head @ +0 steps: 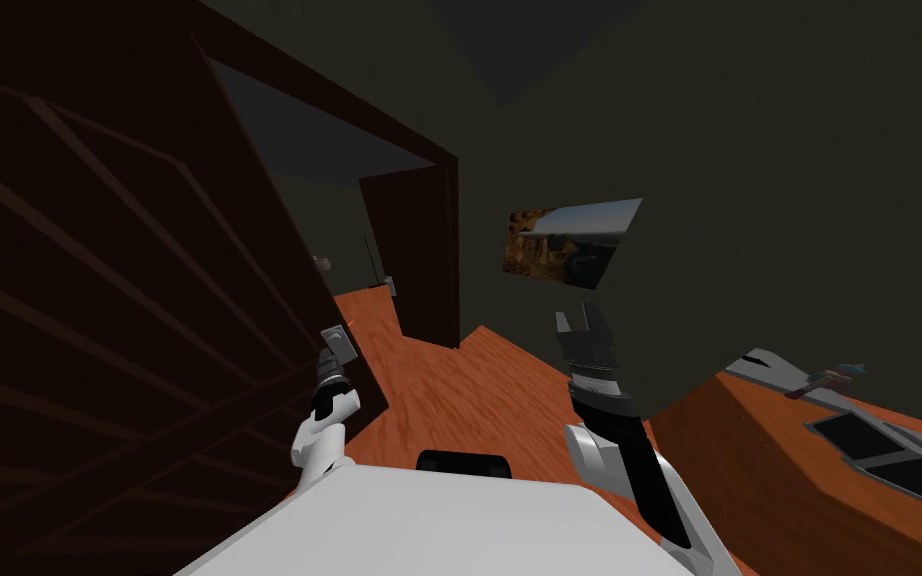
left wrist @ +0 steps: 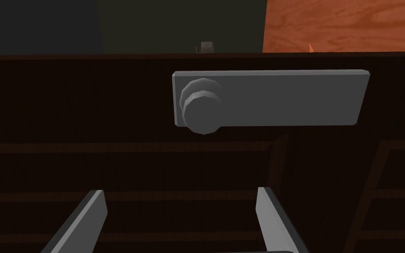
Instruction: Push the door open
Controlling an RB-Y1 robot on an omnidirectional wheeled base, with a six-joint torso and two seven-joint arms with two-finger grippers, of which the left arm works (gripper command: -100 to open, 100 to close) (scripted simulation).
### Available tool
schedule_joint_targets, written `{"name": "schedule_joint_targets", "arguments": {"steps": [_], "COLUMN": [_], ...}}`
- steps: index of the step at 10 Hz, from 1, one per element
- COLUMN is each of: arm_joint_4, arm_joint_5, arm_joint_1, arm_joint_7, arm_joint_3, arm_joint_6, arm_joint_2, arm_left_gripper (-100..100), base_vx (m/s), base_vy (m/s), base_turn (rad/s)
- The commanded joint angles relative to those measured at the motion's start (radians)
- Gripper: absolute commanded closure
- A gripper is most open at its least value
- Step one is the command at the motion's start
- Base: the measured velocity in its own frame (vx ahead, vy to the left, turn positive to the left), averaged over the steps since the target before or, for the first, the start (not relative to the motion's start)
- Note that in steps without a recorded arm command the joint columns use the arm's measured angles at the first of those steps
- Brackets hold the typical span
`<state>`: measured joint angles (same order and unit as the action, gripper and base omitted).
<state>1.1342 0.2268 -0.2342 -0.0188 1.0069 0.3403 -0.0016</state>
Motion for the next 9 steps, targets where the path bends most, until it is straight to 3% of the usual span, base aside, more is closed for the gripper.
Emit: {"name": "schedule_joint_targets", "arguments": {"steps": [1, 5, 7, 9], "arm_joint_4": [-0.006, -0.019, -0.028, -0.037], "arm_joint_5": [-0.002, -0.006, -0.009, -0.011], "arm_joint_1": [0.003, 0.009, 0.013, 0.018], "arm_joint_7": [-0.001, -0.002, -0.003, -0.004], "arm_joint_3": [0.001, 0.002, 0.003, 0.004], "arm_joint_6": [0.007, 0.021, 0.030, 0.040], "arm_joint_2": [0.021, 0.038, 0.036, 0.019], "arm_left_gripper": [-100, -100, -100, -100], "base_vx": [0.052, 0.135, 0.131, 0.119], "base_vy": [0.064, 0.116, 0.161, 0.147], "base_turn": [0.001, -0.010, -0.008, -0.008]}}
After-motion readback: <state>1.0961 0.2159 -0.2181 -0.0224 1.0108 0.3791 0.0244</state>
